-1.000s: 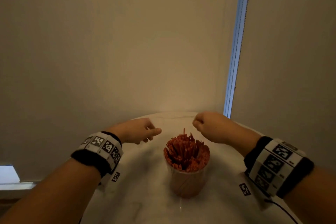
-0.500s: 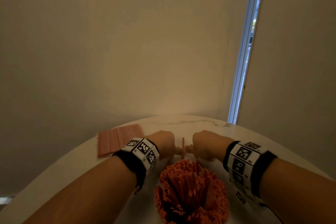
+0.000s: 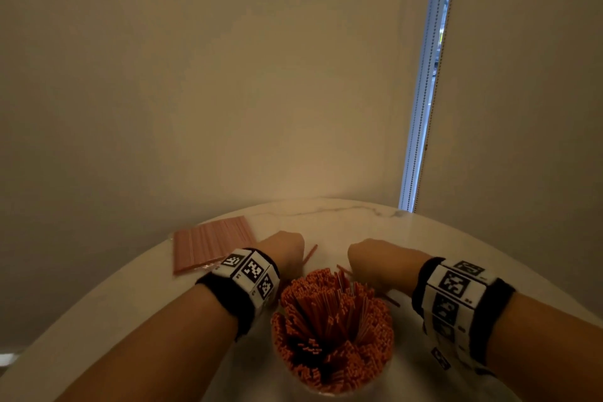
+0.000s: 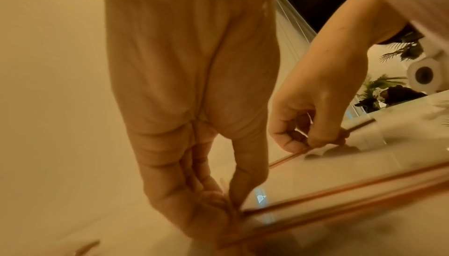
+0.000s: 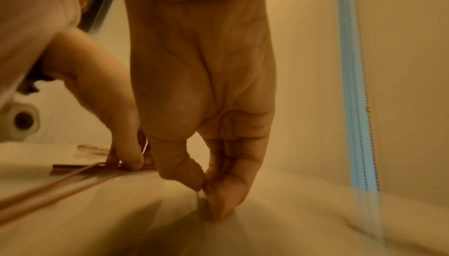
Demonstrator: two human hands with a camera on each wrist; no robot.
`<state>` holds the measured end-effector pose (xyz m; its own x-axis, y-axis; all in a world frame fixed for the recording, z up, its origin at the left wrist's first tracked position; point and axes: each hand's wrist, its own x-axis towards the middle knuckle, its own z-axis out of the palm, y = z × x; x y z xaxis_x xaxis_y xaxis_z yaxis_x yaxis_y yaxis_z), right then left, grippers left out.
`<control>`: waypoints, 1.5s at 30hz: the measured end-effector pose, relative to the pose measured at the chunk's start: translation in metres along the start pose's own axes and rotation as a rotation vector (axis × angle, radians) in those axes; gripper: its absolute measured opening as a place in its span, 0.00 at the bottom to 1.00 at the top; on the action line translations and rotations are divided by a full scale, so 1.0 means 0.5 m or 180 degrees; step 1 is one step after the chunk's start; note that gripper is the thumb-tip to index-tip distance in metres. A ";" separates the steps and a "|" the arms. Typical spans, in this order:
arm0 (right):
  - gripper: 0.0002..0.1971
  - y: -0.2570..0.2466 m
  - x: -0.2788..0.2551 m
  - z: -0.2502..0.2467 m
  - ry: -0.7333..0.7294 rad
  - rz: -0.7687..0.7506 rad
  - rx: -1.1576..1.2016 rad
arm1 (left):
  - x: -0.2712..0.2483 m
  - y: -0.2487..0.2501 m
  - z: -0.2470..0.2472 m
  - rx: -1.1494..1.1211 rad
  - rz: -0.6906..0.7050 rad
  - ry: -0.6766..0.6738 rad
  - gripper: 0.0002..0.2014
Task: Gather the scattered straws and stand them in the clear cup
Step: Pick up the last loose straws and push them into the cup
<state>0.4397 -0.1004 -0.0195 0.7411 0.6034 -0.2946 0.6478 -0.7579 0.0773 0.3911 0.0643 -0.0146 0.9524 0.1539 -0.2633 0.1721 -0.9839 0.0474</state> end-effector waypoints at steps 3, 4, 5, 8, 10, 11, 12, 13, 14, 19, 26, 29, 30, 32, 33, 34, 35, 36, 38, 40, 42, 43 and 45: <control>0.11 -0.004 -0.032 -0.012 0.0071 -0.0021 0.0636 | -0.021 -0.013 0.001 -0.0397 -0.0139 0.0066 0.08; 0.11 -0.007 -0.042 -0.016 0.0132 -0.0040 0.0827 | -0.027 -0.022 0.000 -0.0627 -0.0208 0.0107 0.10; 0.11 -0.011 -0.050 -0.018 0.0170 -0.0084 0.0951 | -0.030 -0.034 -0.003 -0.0981 -0.0290 0.0138 0.12; 0.12 -0.020 -0.056 -0.016 0.0032 -0.0308 0.1070 | -0.050 -0.061 -0.010 -0.2738 -0.0398 0.0260 0.13; 0.12 -0.037 -0.054 -0.017 -0.0048 -0.0504 0.0932 | -0.063 -0.078 -0.019 -0.3225 -0.0471 0.0485 0.13; 0.13 -0.046 -0.048 -0.016 -0.0102 -0.0596 0.0894 | -0.070 -0.088 -0.023 -0.3232 -0.0499 0.0536 0.13; 0.15 -0.054 -0.045 -0.017 -0.0197 -0.0654 0.0904 | -0.076 -0.099 -0.025 -0.3187 -0.0517 0.0531 0.14; 0.16 -0.065 -0.046 -0.023 -0.0239 -0.0671 0.0945 | -0.081 -0.111 -0.027 -0.3039 -0.0503 0.0468 0.14; 0.18 -0.072 -0.046 -0.026 -0.0271 -0.0628 0.1092 | -0.088 -0.123 -0.028 -0.2711 -0.0439 0.0385 0.15; 0.27 -0.098 -0.039 -0.045 -0.0411 -0.0280 0.1897 | -0.103 -0.143 -0.010 -0.1105 -0.0001 0.0020 0.14; 0.14 -0.033 0.002 -0.004 -0.0152 -0.0518 0.0114 | -0.087 -0.092 0.000 -0.0846 0.0450 0.0016 0.17; 0.14 0.000 -0.010 0.015 -0.0034 -0.0439 -0.0022 | -0.097 -0.089 0.005 -0.0880 0.0298 0.0125 0.18; 0.13 0.007 -0.013 0.023 -0.0046 -0.0404 -0.0041 | -0.101 -0.093 0.007 -0.0970 0.0243 0.0105 0.20; 0.13 0.010 -0.037 0.029 -0.0090 -0.0348 -0.0100 | -0.114 -0.099 0.010 -0.1295 0.0165 0.0072 0.21; 0.13 0.006 -0.053 0.028 -0.0084 -0.0372 -0.0133 | -0.121 -0.102 0.014 -0.1483 0.0134 0.0066 0.21; 0.12 0.003 -0.076 0.027 -0.0104 -0.0402 -0.0158 | -0.131 -0.101 0.017 -0.1688 0.0095 0.0081 0.20; 0.12 0.003 -0.095 0.029 -0.0156 -0.0384 -0.0207 | -0.145 -0.098 0.020 -0.1897 0.0044 0.0107 0.19; 0.13 0.005 -0.110 0.033 -0.0195 -0.0345 -0.0245 | -0.159 -0.094 0.024 -0.2096 -0.0006 0.0160 0.18; 0.13 0.009 -0.140 0.038 -0.0168 -0.0242 -0.0263 | -0.190 -0.086 0.027 -0.2486 -0.0125 0.0286 0.19; 0.14 0.018 -0.163 0.039 -0.0040 -0.0102 -0.0172 | -0.223 -0.079 0.023 -0.2877 -0.0233 0.0427 0.20; 0.14 0.029 -0.188 0.025 0.0212 0.0073 0.0075 | -0.256 -0.073 0.013 -0.3328 -0.0177 0.0555 0.18; 0.13 0.037 -0.201 0.012 0.0396 0.0170 0.0307 | -0.273 -0.069 0.006 -0.3617 -0.0081 0.0620 0.17; 0.10 0.051 -0.224 -0.023 0.0847 0.0329 0.0918 | -0.306 -0.056 -0.013 -0.4188 0.0129 0.0771 0.15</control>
<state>0.3752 -0.1847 0.0263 0.8440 0.5349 -0.0396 0.5194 -0.8336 -0.1880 0.2420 0.0690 0.0304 0.9593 0.2736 -0.0698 0.1252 -0.1910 0.9736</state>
